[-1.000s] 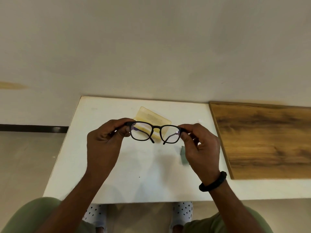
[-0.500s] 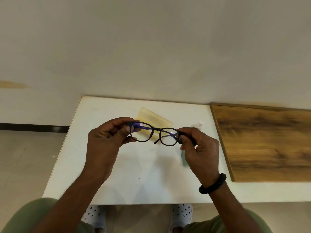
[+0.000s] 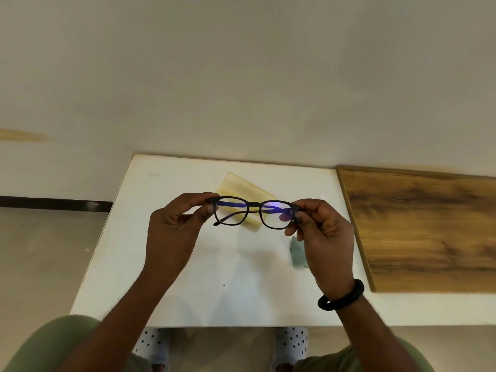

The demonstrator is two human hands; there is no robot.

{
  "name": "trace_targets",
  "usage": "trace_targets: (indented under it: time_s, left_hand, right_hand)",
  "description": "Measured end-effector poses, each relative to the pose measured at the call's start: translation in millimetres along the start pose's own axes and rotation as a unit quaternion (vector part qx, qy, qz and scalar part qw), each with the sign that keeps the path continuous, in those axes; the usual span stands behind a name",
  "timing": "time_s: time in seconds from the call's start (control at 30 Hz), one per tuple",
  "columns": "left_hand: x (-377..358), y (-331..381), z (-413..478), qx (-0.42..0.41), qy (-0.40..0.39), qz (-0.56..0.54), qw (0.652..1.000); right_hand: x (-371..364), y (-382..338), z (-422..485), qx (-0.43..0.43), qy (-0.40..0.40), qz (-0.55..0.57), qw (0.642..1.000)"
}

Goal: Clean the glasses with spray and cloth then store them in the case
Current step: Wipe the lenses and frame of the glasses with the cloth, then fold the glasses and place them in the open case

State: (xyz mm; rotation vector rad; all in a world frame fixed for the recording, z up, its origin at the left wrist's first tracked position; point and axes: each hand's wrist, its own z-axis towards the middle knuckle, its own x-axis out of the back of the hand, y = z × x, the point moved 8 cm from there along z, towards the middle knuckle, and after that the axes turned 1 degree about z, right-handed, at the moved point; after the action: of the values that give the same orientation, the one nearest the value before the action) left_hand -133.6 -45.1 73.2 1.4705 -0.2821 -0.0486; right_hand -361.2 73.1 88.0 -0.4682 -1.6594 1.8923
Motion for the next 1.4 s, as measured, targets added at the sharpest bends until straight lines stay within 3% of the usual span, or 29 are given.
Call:
trace_targets:
  time_s: [0.2,0.37,0.5,0.67,0.87,1.07,1.23,1.4]
  left_hand:
    - [-8.3,-2.8,0.4,-0.007,-0.025,-0.020,0.999]
    - [-10.8,-19.8,8.7,0.018,-0.025,-0.012,0.999]
    - [-10.7,-52.9,31.2,-0.002,-0.017,0.102,0.995]
    - [-30.2,-98.7,58.8,-0.040,-0.114,0.271,0.955]
    - [-49.6,-114.8,70.4,-0.011,-0.164,0.331,0.929]
    - [-37.5,-117.1,61.8,0.000,-0.145,0.305,0.941]
    - [-24.3,-121.1,39.1,0.011,-0.154,0.348,0.925]
    - [-15.2,-119.6,25.3,0.011,-0.115,0.349,0.930]
  right_hand:
    - [1.5,3.1,-0.4,-0.039,0.001,0.099,0.994]
    - [4.9,4.7,0.9,-0.052,0.007,0.117,0.992]
    - [8.6,5.9,2.6,-0.045,0.007,0.102,0.994]
    - [12.8,9.1,3.6,-0.041,0.013,0.086,0.995]
    - [14.2,12.3,6.6,-0.040,0.020,0.087,0.995]
    - [12.4,18.6,6.3,-0.050,0.017,0.082,0.995]
    - [2.7,29.0,4.7,-0.085,0.023,0.079,0.993]
    - [-12.1,49.9,5.0,-0.126,0.014,0.061,0.990]
